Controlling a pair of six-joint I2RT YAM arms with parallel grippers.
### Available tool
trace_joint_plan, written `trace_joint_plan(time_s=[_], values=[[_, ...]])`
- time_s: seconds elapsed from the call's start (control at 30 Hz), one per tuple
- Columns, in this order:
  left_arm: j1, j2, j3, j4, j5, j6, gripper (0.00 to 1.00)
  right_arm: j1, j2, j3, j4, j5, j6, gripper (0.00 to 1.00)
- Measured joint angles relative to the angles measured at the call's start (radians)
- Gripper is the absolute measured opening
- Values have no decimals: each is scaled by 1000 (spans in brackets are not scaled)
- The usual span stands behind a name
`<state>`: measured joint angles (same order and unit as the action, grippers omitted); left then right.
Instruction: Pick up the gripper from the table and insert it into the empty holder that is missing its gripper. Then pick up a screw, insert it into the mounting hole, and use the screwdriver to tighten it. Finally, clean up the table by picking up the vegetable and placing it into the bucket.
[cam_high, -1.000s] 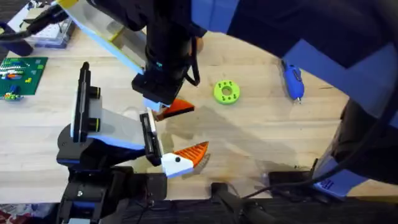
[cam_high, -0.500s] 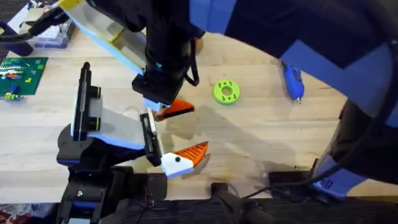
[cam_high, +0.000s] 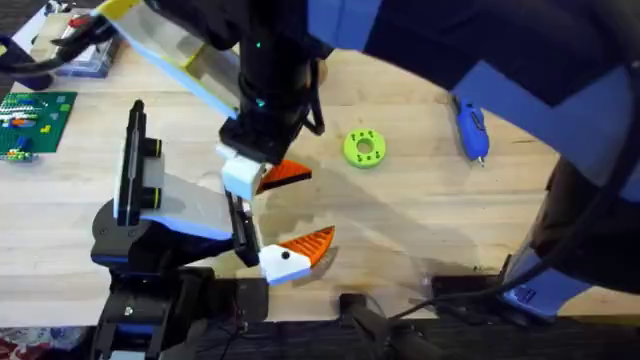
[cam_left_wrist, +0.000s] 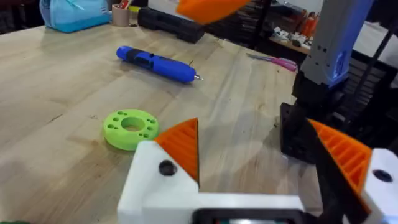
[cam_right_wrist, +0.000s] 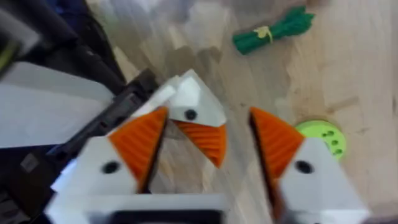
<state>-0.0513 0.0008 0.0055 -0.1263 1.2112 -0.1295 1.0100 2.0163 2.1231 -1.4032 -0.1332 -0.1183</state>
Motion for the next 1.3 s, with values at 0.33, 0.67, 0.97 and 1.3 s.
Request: trace_joint_plan(time_s=[0.33, 0.67, 0.97, 1.3], values=[[0, 0, 0, 0, 1, 1, 986, -9, 0, 29, -58, 6, -1, 996], [0, 0, 0, 0, 1, 2, 986, -36, -2, 197, -213, 14, -1, 996], [0, 0, 0, 0, 1, 2, 986, -116, -14, 292, -214, 20, -9, 997], [0, 0, 0, 0, 1, 2, 986, -118, -50, 292, -214, 13, -9, 997]])
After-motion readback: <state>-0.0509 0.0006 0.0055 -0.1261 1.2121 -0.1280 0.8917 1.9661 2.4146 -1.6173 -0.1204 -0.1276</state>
